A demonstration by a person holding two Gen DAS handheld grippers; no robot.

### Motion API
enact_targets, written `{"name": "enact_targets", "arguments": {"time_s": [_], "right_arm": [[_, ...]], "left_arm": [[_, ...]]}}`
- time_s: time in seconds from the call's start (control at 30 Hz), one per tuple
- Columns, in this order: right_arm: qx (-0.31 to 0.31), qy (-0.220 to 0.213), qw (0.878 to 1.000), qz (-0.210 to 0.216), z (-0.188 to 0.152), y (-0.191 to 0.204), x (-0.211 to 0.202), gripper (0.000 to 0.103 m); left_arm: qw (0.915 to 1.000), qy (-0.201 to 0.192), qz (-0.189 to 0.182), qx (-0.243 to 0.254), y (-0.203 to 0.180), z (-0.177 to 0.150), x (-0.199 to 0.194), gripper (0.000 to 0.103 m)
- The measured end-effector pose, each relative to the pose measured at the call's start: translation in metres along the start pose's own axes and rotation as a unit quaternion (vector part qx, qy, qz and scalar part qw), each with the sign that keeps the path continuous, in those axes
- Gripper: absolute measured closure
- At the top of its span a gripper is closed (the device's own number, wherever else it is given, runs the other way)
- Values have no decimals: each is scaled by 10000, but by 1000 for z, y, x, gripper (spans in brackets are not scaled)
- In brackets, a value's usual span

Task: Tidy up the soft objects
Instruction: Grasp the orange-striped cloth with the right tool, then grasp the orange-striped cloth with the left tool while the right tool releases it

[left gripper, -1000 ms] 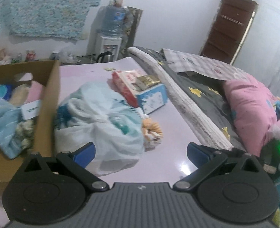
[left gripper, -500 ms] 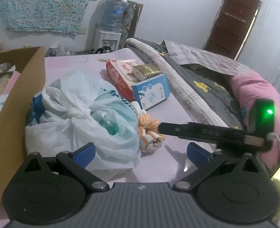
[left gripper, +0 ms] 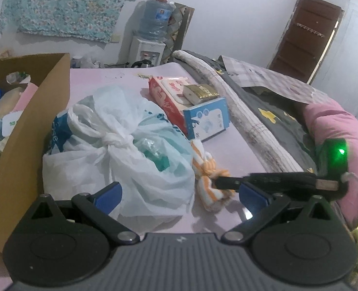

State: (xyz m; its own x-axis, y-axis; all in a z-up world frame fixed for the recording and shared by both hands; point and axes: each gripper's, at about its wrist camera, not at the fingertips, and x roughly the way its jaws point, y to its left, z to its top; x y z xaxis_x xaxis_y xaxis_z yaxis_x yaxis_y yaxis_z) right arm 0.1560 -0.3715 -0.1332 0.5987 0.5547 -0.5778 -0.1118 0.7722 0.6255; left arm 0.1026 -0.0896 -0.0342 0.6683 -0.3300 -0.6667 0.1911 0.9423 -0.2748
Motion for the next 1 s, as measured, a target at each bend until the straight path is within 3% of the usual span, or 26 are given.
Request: {"name": "enact_targets", "arguments": {"time_s": [0.27, 0.37, 0.63, 0.77, 1.0], "right_arm": [[419, 183, 9986, 266, -61, -3, -42, 79], [506, 181, 9980, 342, -87, 3, -52, 79], [576, 3, 9976, 372, -127, 15, -62, 77], [583, -50, 9976, 367, -130, 15, -61, 76], [666, -133, 9970, 370, -133, 9, -63, 73]], "left_arm": [[9969, 478, -596, -198, -9, -12, 4, 6], [9913, 966, -816, -359, -15, -15, 21, 11], [9736, 2097, -776, -453, -32, -27, 73, 25], [9705, 2288, -677, -336, -41, -33, 87, 37], [9735, 2224, -482, 209, -57, -39, 87, 41]]}}
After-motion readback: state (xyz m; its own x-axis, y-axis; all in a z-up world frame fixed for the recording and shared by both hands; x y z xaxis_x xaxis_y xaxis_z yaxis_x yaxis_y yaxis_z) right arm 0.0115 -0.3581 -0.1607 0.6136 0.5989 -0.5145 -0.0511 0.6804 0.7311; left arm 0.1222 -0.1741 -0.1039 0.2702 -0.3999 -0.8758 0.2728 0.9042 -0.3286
